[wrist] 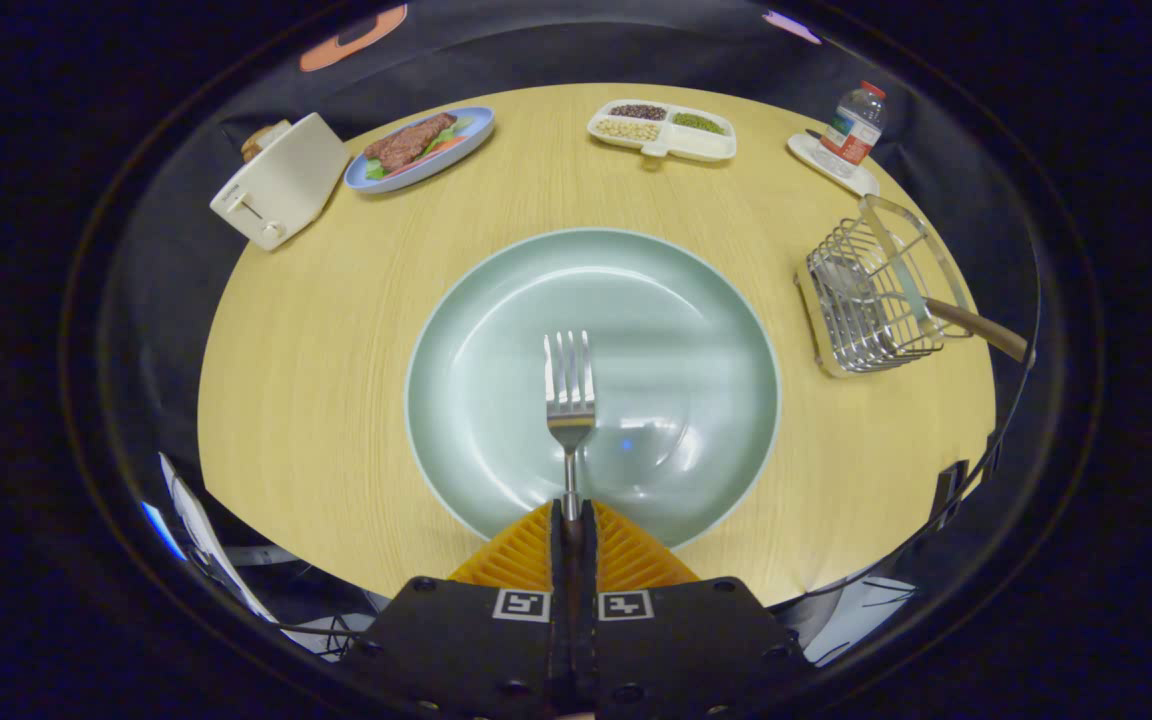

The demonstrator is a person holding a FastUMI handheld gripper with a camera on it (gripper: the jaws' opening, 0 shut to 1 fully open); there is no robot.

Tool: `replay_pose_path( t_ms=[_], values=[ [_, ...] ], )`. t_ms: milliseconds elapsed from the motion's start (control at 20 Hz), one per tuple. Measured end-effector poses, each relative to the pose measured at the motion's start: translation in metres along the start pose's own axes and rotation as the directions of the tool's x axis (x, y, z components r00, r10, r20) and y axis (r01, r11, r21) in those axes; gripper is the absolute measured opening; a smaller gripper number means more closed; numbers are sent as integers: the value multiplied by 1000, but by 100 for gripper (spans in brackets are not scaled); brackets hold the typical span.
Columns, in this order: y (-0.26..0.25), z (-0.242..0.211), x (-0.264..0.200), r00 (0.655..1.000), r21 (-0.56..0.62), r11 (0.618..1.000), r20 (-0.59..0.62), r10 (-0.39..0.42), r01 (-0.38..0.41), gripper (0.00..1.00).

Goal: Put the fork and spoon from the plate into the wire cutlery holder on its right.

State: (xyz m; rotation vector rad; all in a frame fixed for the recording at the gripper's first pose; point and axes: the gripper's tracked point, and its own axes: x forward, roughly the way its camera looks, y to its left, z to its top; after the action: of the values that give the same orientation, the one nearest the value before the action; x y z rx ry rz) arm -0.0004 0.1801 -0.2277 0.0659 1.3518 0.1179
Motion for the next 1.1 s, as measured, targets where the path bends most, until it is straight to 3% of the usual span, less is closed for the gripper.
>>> replay_pose_path(
  t_ms=[350, 650, 900, 1100],
  values=[
    [-39, 13, -68, 999, 8, 1000, 42, 30, -30, 3],
    [-113, 38, -114, 996, 62, 998, 90, -19, 14, 3],
    [-169, 55, -117, 997, 118, 992, 58, -44, 37, 3],
    [-181, 61, -110, 1000, 113, 993, 10, -28, 27, 3]
  ],
)
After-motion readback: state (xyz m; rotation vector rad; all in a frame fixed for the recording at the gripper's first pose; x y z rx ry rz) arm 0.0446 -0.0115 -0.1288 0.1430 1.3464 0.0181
